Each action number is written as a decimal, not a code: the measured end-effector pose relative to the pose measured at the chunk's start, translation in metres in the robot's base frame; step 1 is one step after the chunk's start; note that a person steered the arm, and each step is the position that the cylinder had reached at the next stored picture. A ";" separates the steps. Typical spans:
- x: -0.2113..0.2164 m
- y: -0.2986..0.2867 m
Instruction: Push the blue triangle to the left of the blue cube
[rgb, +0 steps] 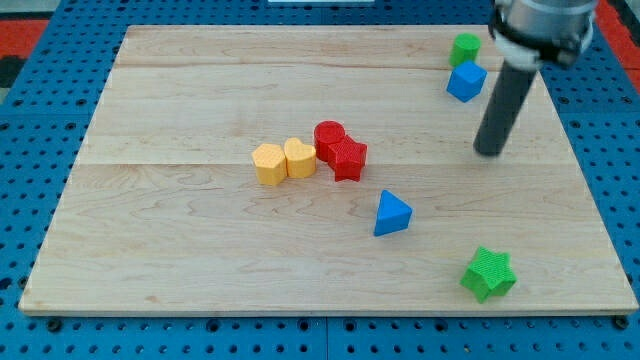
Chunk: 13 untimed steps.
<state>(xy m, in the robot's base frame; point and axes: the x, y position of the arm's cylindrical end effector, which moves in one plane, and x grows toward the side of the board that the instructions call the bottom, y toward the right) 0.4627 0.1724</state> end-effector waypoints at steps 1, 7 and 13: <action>0.068 -0.038; 0.059 -0.041; -0.021 -0.088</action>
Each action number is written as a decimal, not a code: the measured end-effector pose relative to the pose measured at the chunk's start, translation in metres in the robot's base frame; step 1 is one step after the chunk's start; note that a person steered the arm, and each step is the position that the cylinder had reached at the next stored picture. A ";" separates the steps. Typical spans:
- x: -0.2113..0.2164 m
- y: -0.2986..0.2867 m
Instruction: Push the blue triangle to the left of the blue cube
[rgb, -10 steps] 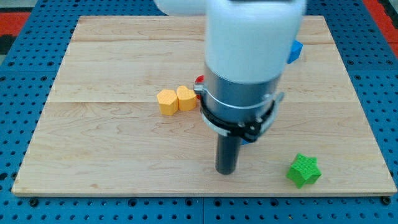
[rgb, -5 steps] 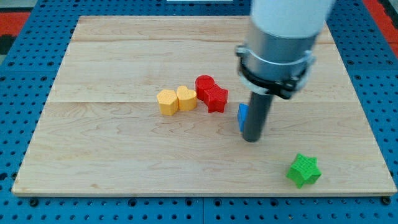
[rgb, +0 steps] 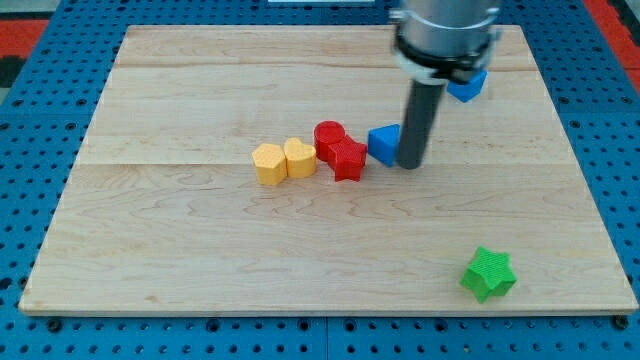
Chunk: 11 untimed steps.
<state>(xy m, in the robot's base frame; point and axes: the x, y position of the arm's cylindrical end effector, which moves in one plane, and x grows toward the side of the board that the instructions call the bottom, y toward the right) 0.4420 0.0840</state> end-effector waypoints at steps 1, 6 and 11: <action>0.007 0.017; -0.146 -0.075; -0.089 0.026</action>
<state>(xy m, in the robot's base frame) 0.3526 0.1102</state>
